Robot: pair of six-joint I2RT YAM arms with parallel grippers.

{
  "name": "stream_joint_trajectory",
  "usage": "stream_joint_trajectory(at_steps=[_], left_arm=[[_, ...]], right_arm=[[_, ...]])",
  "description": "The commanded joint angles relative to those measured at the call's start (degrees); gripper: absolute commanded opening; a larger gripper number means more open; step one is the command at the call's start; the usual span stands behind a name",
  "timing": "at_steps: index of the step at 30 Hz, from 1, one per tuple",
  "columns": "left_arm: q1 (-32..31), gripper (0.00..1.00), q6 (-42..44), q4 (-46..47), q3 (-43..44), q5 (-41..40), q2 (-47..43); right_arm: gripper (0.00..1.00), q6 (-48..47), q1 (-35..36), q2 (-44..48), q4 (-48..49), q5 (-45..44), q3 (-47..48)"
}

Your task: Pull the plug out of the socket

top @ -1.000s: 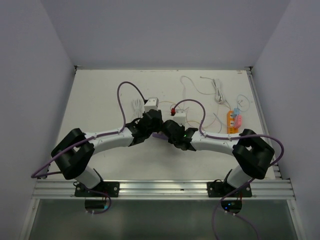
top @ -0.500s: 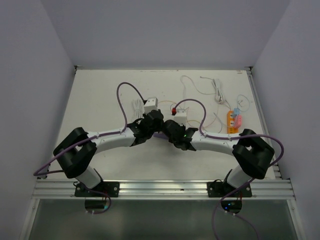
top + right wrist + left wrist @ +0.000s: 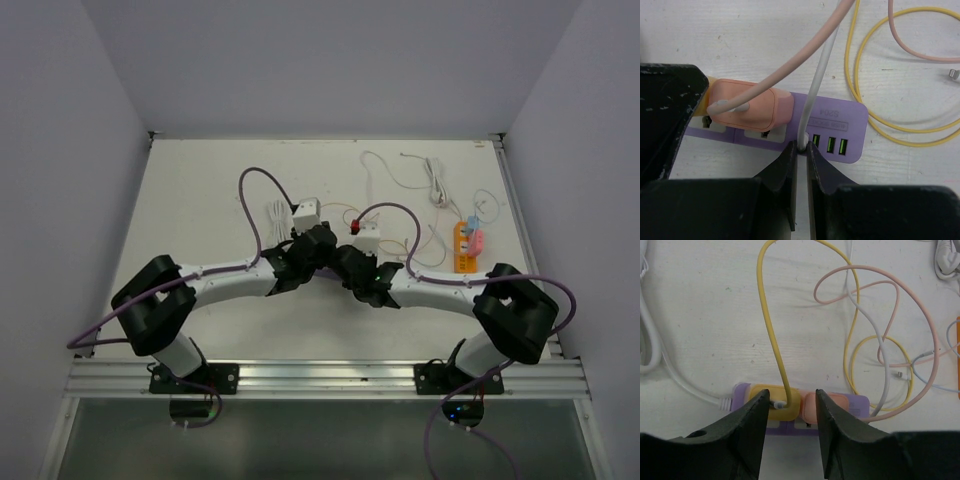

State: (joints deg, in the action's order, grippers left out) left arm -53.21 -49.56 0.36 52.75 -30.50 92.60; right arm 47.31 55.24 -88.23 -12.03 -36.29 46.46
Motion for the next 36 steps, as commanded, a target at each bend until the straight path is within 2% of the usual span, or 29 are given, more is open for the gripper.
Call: stream_joint_trajectory(at_steps=[1, 4, 9, 17, 28, 36], left_arm=[[-1.5, 0.48, -3.7, -8.8, -3.0, 1.7, -0.2], [-1.5, 0.55, -4.8, -7.9, -4.0, 1.9, -1.0], [-1.5, 0.59, -4.1, -8.1, -3.6, 4.0, 0.2], [-1.5, 0.52, -6.2, -17.1, 0.3, 2.5, 6.2], [-2.6, 0.51, -6.1, -19.3, 1.9, 3.4, 10.9], [-2.7, 0.49, -8.3, -21.0, 2.1, 3.1, 12.2]], right_arm=[[0.0, 2.3, 0.5, 1.8, 3.7, -3.0, -1.6], [0.0, 1.9, 0.4, 2.3, 3.9, -2.9, -1.7], [0.0, 2.1, 0.5, 2.5, 4.0, -2.7, -1.8], [0.0, 1.5, 0.4, 2.5, 4.9, -1.2, -1.6], [0.0, -0.7, 0.5, 6.0, 8.1, 1.9, -1.5], [0.0, -3.2, 0.4, 7.9, 13.5, 0.1, -3.4]])
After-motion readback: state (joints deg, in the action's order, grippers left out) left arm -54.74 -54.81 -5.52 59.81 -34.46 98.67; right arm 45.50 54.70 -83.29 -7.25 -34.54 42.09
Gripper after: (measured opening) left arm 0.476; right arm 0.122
